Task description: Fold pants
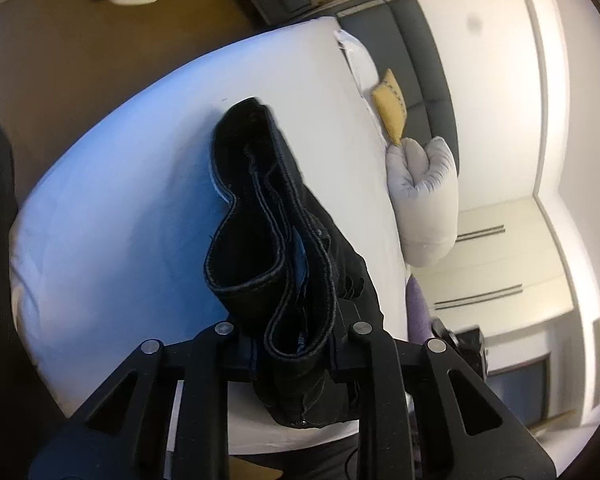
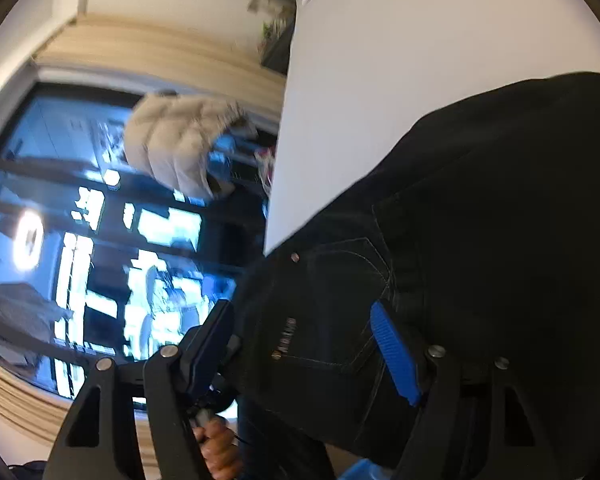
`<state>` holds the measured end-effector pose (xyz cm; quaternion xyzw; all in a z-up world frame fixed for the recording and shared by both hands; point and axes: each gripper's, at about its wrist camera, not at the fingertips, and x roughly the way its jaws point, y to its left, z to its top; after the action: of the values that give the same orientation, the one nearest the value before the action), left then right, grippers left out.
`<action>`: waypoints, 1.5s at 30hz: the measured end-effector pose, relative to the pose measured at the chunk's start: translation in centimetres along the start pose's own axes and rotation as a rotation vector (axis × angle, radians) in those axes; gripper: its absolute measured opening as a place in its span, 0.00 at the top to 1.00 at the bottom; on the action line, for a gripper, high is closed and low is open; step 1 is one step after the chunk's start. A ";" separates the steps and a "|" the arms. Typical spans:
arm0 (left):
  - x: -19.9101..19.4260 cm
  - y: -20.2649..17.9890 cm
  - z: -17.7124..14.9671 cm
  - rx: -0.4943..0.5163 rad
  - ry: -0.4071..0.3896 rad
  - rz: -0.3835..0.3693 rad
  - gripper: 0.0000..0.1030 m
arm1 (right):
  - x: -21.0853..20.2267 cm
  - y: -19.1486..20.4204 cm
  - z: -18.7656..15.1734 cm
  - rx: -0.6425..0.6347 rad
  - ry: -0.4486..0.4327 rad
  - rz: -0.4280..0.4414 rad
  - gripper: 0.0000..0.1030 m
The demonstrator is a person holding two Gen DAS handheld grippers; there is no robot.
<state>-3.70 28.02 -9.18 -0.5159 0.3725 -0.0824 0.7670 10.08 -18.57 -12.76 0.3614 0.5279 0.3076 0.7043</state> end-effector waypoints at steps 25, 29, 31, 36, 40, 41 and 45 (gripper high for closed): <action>5.3 -16.8 -2.8 0.461 0.057 0.052 0.81 | 5.9 -4.8 2.8 -0.002 0.215 0.004 0.40; 7.4 -20.3 -5.0 0.546 0.088 0.055 0.81 | 4.5 -4.6 3.2 -0.011 0.185 -0.004 0.40; 9.0 -21.9 -6.1 0.566 0.112 0.049 0.81 | 3.9 -5.1 3.3 -0.018 0.188 -0.025 0.67; 11.8 -25.0 -8.2 0.606 0.133 0.056 0.81 | 4.4 -6.7 1.9 -0.018 0.231 -0.118 1.00; 12.2 -25.6 -9.2 0.629 0.141 0.073 0.81 | 4.5 -6.8 1.6 -0.018 0.229 -0.137 1.00; 12.2 -25.9 -9.5 0.638 0.144 0.074 0.81 | 4.6 -6.8 1.5 -0.021 0.230 -0.144 1.00; 13.4 -27.3 -10.9 0.699 0.162 0.079 0.81 | 4.3 -7.4 1.9 0.008 0.225 -0.104 1.00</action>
<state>5.67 0.82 5.49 -0.1994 0.4013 -0.2156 0.8676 13.42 -19.53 -20.82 0.2996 0.6228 0.3073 0.6542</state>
